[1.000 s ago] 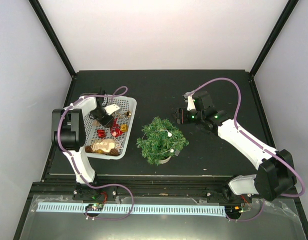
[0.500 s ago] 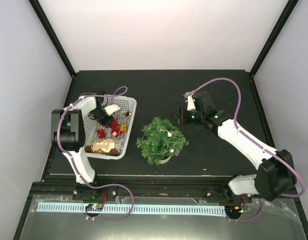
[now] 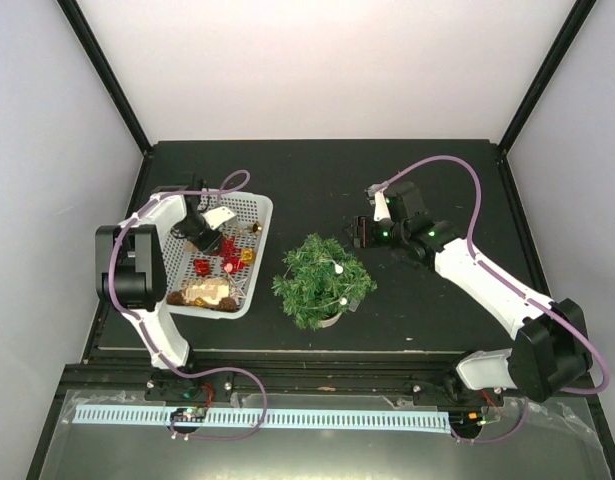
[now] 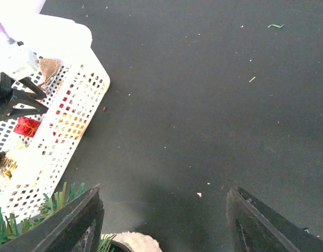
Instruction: Decorate the small christmas tree
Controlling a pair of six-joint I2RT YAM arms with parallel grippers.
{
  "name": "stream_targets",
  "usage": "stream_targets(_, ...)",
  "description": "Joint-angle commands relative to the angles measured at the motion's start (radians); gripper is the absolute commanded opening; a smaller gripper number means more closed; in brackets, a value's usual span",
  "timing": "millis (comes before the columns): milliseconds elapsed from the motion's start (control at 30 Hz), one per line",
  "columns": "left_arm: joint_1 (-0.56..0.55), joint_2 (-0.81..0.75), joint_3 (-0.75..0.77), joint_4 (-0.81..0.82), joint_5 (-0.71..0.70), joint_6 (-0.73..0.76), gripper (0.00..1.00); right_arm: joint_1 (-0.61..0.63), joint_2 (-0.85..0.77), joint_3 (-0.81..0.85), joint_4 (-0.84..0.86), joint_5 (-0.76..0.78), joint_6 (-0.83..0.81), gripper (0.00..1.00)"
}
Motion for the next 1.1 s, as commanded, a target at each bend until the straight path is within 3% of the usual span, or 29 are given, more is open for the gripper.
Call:
stream_targets(0, 0.017, -0.036, -0.035, -0.008, 0.007, 0.066, 0.38, -0.008, -0.018, -0.008, 0.021, -0.012, -0.009, 0.65)
stream_targets(233, 0.028, -0.014, -0.061, -0.007, 0.039, 0.133, 0.36, -0.008, -0.015, -0.008, 0.019, -0.014, -0.01, 0.65)
stream_targets(500, 0.027, 0.003, -0.057, 0.025, 0.046, 0.131, 0.49, -0.008, -0.01, -0.008, 0.021, -0.017, -0.011, 0.65)
stream_targets(700, 0.021, 0.024, -0.056, 0.042, 0.018, 0.135, 0.49, -0.008, -0.004, -0.005, 0.023, -0.021, -0.012, 0.65)
stream_targets(833, 0.02, 0.032, -0.056, 0.055, -0.007, 0.146, 0.44, -0.008, -0.001, -0.002, 0.023, -0.022, -0.012, 0.65)
stream_targets(1067, 0.009, 0.035, -0.079, 0.073, -0.013, 0.152, 0.24, -0.008, 0.004, 0.0, 0.026, -0.023, -0.01, 0.65)
